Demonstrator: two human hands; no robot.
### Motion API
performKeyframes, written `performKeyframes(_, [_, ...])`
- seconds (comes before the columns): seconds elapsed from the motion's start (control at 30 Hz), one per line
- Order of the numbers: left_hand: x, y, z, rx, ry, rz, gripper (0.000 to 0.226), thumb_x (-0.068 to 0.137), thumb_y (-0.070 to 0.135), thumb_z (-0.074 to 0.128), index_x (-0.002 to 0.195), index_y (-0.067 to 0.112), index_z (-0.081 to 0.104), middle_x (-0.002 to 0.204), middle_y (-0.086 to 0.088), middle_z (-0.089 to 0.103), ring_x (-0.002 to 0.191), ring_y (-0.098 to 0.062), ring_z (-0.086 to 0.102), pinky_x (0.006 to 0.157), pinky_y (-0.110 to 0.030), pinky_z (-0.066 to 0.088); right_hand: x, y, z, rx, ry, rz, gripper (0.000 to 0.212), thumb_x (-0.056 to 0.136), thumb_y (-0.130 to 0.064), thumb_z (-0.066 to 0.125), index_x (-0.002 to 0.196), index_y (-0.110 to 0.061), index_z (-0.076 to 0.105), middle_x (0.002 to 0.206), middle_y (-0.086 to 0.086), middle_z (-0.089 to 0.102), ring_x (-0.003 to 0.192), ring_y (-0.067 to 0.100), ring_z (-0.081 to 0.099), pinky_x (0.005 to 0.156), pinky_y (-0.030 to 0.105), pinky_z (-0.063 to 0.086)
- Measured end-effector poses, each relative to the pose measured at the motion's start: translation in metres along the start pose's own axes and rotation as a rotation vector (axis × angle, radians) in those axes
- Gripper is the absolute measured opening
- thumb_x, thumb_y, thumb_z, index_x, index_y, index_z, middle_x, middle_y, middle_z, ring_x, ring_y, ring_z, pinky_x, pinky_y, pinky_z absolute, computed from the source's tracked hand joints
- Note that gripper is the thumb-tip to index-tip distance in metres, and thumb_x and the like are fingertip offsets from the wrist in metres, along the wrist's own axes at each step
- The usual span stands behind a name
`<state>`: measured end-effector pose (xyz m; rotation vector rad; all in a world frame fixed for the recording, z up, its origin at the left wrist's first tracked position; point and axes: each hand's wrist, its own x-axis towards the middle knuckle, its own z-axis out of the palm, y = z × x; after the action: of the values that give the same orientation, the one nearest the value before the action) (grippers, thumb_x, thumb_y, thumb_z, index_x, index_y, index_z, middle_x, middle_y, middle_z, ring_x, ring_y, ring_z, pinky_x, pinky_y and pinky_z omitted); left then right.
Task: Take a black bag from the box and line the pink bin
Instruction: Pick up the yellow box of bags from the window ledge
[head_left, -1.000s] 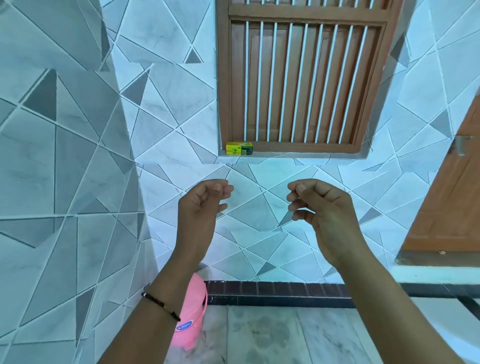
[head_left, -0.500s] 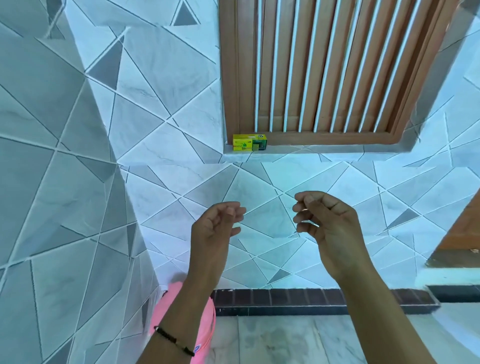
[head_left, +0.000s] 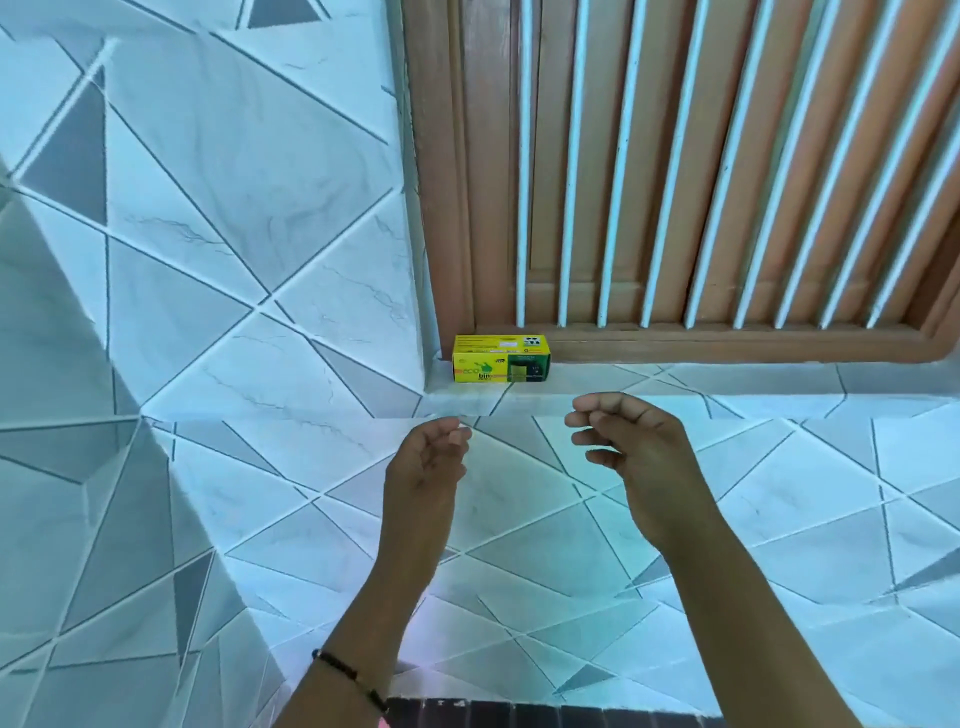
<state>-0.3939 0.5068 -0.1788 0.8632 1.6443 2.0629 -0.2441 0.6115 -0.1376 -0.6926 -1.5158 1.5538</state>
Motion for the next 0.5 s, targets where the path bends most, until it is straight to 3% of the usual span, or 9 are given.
performKeyframes(0.07, [0.037,-0.015,0.012,0.076,0.011,0.027,0.013,0.090,0.018,0.056,0.091,0.029,0.063,0.101,0.002,0.068,0.098,-0.018,0.062,0.093,-0.036,0.049,0.039,0.011,-0.004,-0.038,-0.012,0.031,0.026,0.089,-0.001,0.048,0.091,-0.015,0.069,0.089,0.000,0.074,0.085,0.018,0.063,0.079,0.032,0.043])
performKeyframes(0.1, [0.054,-0.021,0.018,0.120,0.020,0.031,0.012,0.090,0.018,0.057,0.093,0.029,0.063,0.103,0.003,0.068,0.102,-0.018,0.061,0.095,-0.033,0.048,0.058,0.017,-0.004,-0.052,-0.017,0.050,0.025,0.088,-0.001,0.048,0.095,-0.014,0.069,0.095,0.003,0.073,0.090,0.019,0.063,0.083,0.033,0.043])
performKeyframes(0.2, [0.090,-0.034,0.034,0.283,0.055,0.035,0.025,0.089,0.019,0.058,0.114,0.016,0.058,0.117,0.000,0.061,0.112,-0.013,0.055,0.086,-0.007,0.042,0.100,0.029,-0.002,-0.045,-0.006,0.106,0.027,0.089,0.001,0.050,0.109,-0.011,0.063,0.111,0.007,0.068,0.102,0.018,0.059,0.085,0.025,0.042])
performKeyframes(0.23, [0.099,-0.038,0.037,0.328,0.057,0.048,0.033,0.089,0.020,0.058,0.121,0.013,0.055,0.122,-0.001,0.058,0.114,-0.011,0.052,0.088,-0.007,0.041,0.112,0.033,-0.001,-0.020,0.006,0.125,0.030,0.089,0.003,0.050,0.115,-0.009,0.059,0.118,0.008,0.064,0.106,0.017,0.057,0.084,0.023,0.042])
performKeyframes(0.33, [0.130,-0.050,0.047,0.494,0.091,0.172,0.039,0.088,0.020,0.059,0.124,0.011,0.051,0.122,0.001,0.054,0.114,-0.015,0.050,0.100,-0.026,0.040,0.146,0.048,0.003,0.010,0.012,0.186,0.048,0.088,0.005,0.051,0.135,-0.006,0.043,0.138,0.009,0.051,0.123,0.017,0.048,0.089,0.023,0.035])
performKeyframes(0.43, [0.153,-0.056,0.054,0.559,0.111,0.228,0.036,0.088,0.014,0.058,0.123,0.008,0.052,0.115,0.005,0.053,0.110,-0.016,0.050,0.090,-0.016,0.033,0.171,0.058,0.010,-0.044,-0.050,0.195,0.053,0.088,0.007,0.049,0.138,-0.007,0.040,0.139,0.005,0.049,0.132,0.015,0.041,0.091,0.020,0.033])
performKeyframes(0.5, [0.162,-0.063,0.055,0.550,0.088,0.204,0.040,0.086,0.020,0.057,0.124,0.009,0.051,0.119,-0.002,0.060,0.112,-0.020,0.054,0.091,-0.020,0.037,0.176,0.060,0.015,-0.077,-0.111,0.185,0.047,0.088,0.007,0.048,0.131,-0.009,0.049,0.126,0.001,0.059,0.118,0.011,0.053,0.079,0.010,0.040])
